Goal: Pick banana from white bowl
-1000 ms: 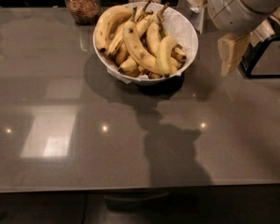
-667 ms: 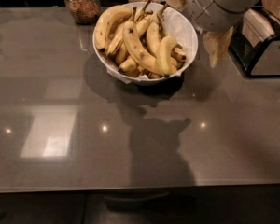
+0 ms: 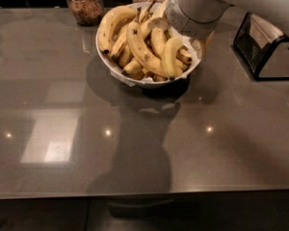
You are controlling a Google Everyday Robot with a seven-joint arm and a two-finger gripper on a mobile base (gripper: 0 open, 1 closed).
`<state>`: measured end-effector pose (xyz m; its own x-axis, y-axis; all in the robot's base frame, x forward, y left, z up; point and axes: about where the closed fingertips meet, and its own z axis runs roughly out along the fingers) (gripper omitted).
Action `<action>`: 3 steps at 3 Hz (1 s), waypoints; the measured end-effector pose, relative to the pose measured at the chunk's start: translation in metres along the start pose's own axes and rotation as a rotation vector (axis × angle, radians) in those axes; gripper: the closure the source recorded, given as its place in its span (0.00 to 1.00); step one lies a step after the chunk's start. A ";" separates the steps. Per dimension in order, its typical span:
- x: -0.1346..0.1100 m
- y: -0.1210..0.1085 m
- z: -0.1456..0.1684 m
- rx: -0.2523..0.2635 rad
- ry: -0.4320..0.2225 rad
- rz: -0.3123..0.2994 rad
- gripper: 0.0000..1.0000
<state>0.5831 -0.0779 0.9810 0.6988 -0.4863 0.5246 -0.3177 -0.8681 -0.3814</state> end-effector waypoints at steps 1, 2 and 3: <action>0.002 -0.001 0.015 -0.042 0.014 -0.068 0.45; 0.005 -0.003 0.027 -0.072 0.014 -0.110 0.47; 0.008 -0.007 0.039 -0.090 0.004 -0.136 0.41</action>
Offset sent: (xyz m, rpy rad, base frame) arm 0.0372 0.0037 -0.0293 -0.1816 0.0320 0.0605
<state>0.6156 -0.0714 0.9582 0.7368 -0.3638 0.5699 -0.2766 -0.9313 -0.2370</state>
